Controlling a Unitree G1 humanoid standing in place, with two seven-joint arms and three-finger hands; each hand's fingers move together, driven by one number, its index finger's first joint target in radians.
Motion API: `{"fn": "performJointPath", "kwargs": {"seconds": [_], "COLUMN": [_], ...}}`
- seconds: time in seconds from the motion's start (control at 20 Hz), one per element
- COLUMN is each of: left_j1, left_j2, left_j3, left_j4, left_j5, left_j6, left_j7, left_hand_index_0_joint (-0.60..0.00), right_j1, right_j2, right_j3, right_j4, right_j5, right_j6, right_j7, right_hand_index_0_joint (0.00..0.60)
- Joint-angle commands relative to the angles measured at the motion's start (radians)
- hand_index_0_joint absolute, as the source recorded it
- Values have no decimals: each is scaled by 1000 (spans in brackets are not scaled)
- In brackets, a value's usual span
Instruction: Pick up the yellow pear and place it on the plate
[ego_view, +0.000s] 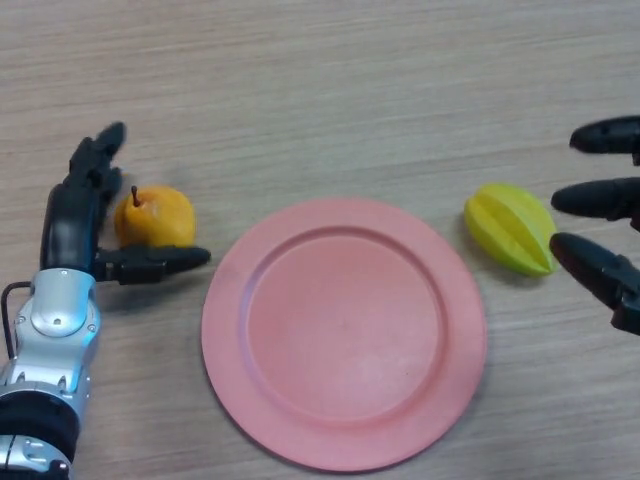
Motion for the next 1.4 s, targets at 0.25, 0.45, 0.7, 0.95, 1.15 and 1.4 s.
{"fn": "performJointPath", "kwargs": {"seconds": [0.25,0.45,0.7,0.95,1.15,1.4], "left_j1": [-12,43,195,316,398,457], "left_j2": [64,101,71,-13,-88,-100], "left_j3": [55,74,76,0,-146,-275], "left_j4": [-150,-308,-837,-1266,-1363,-1270], "left_j5": [-74,-64,-141,-184,-75,37], "left_j6": [-50,-19,257,560,640,563], "left_j7": [-17,19,-52,-117,-242,-301], "left_hand_index_0_joint": [-600,-600,-600,-600,-600,-600], "right_j1": [-21,-28,-49,-69,-71,-61], "right_j2": [-69,-76,-79,-62,-47,-41], "right_j3": [-9,6,-5,-5,-27,-42], "right_j4": [-57,-57,-57,-54,-55,-41], "right_j5": [37,28,42,-26,-18,6], "right_j6": [-108,-89,-82,-99,-102,-114], "right_j7": [-63,-62,-82,-19,17,33], "right_hand_index_0_joint": [600,600,26,0,0,0]}}
